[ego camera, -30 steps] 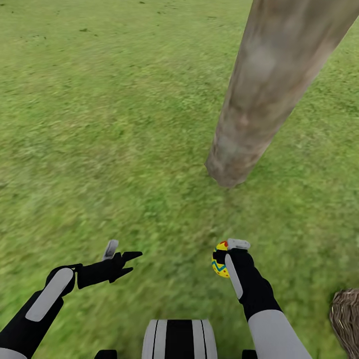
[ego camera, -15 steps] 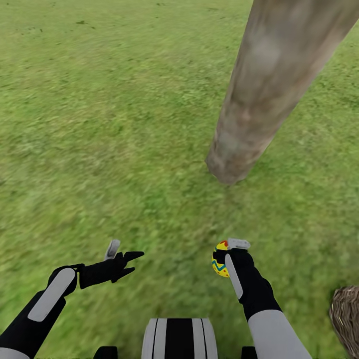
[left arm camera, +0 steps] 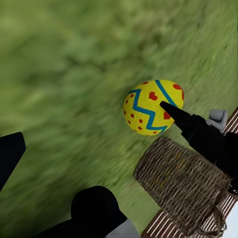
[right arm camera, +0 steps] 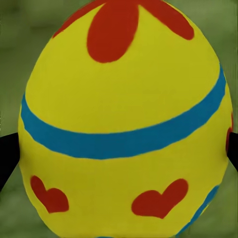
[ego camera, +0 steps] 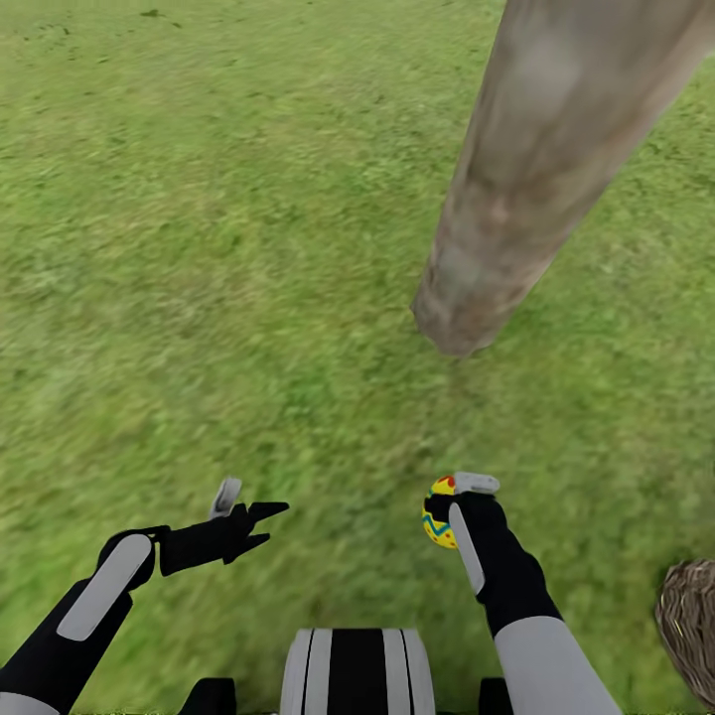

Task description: Take the three Easter eggs out of the wicker basket on the lawn in the garden, then place them on the lawn next to a single tree (choose any tree) so that all three eggs are next to the same tree and none are left in the basket.

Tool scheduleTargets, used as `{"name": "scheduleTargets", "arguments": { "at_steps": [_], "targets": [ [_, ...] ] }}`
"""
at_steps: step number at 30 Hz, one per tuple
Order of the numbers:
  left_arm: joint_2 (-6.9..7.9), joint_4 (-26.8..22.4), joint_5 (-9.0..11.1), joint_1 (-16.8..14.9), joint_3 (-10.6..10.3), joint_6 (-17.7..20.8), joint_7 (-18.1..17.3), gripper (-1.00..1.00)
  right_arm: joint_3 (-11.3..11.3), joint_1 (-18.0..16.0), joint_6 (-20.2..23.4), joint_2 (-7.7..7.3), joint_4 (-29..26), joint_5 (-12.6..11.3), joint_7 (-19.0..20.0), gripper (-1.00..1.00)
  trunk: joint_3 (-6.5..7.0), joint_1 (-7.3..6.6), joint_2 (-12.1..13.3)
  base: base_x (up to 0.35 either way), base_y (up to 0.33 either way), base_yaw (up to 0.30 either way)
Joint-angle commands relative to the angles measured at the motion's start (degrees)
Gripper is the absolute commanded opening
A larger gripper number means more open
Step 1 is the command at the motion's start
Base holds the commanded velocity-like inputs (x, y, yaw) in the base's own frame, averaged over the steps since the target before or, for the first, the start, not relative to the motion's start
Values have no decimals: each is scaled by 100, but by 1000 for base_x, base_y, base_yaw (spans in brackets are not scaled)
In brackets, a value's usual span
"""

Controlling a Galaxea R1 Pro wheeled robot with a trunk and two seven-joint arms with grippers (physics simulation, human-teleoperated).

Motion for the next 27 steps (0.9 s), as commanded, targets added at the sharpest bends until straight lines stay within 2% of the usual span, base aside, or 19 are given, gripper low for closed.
{"name": "scheduleTargets", "arguments": {
  "at_steps": [1,14,15,27],
  "targets": [
    [4,2,-45,-2,-7,6,-52,100,-8,0,12,4,92,-12,-21,-100,-27,3,-2,0,0,0],
    [4,-5,-45,-1,-2,6,-52,100,-14,0,13,4,92,-11,-18,-100,-49,6,-4,0,0,0],
    [4,-6,-45,-1,-1,6,-52,100,-16,0,14,4,89,-11,-22,100,-49,6,-4,0,0,0],
    [13,2,-38,-1,2,7,-52,100,-3,0,14,4,83,-11,-18,100,-49,6,-4,0,0,0]
  ]
}}
